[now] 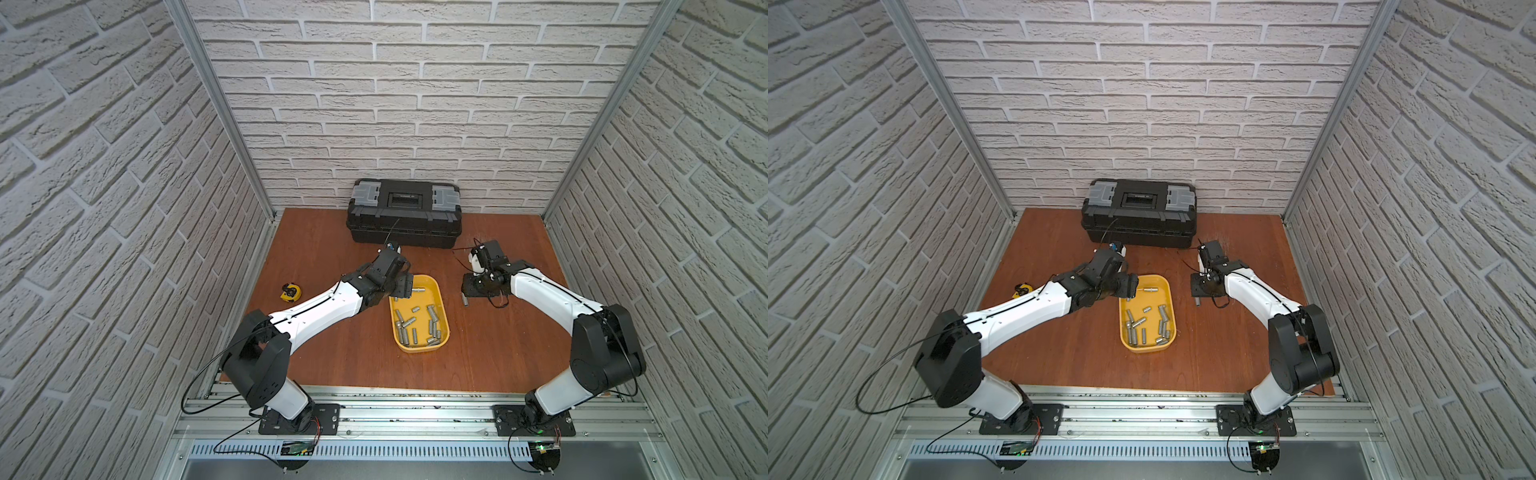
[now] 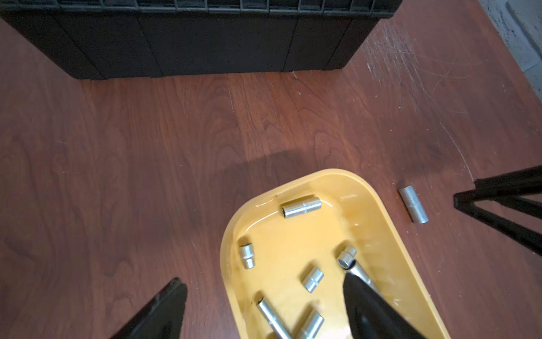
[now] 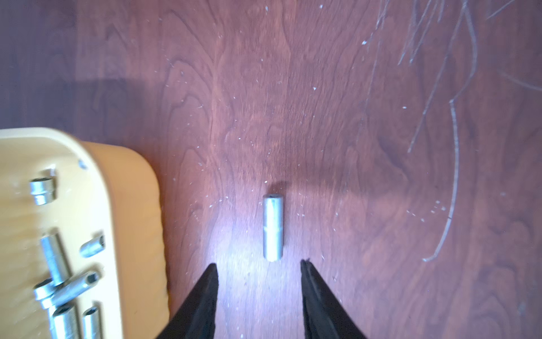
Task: Take out the socket from the storage box
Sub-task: Place the socket head at the center of the board, then pick up the socket head from the storage box.
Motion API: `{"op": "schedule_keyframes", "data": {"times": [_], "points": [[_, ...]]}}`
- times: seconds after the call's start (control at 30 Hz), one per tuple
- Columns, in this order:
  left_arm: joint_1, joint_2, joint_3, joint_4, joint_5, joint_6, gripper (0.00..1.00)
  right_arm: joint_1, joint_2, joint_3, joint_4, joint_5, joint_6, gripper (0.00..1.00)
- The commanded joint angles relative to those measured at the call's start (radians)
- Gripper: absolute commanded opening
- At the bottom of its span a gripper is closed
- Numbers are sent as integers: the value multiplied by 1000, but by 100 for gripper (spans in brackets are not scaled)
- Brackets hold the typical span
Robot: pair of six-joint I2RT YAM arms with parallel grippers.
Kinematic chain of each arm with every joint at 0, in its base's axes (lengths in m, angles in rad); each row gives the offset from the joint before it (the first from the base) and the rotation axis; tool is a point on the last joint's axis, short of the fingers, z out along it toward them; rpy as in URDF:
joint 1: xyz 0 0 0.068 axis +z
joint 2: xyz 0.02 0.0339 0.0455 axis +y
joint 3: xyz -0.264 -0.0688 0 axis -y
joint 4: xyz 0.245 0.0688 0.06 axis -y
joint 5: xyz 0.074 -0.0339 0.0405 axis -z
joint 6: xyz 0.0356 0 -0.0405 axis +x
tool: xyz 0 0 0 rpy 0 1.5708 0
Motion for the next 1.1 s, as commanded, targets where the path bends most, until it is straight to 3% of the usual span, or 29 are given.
{"op": "schedule_keyframes", "data": {"times": [0.0,0.33,0.5,1.07], "points": [[-29,42,64,-84,8,5,84,-1,-75,-12,-16,-23,22,47],[-42,151,127,-117,45,24,80,13,-222,-120,-26,-17,52,47],[-44,194,149,-151,70,24,73,17,-281,-199,-3,-12,81,47],[-88,371,282,-259,108,73,58,18,-255,-205,9,-21,76,48]]}}
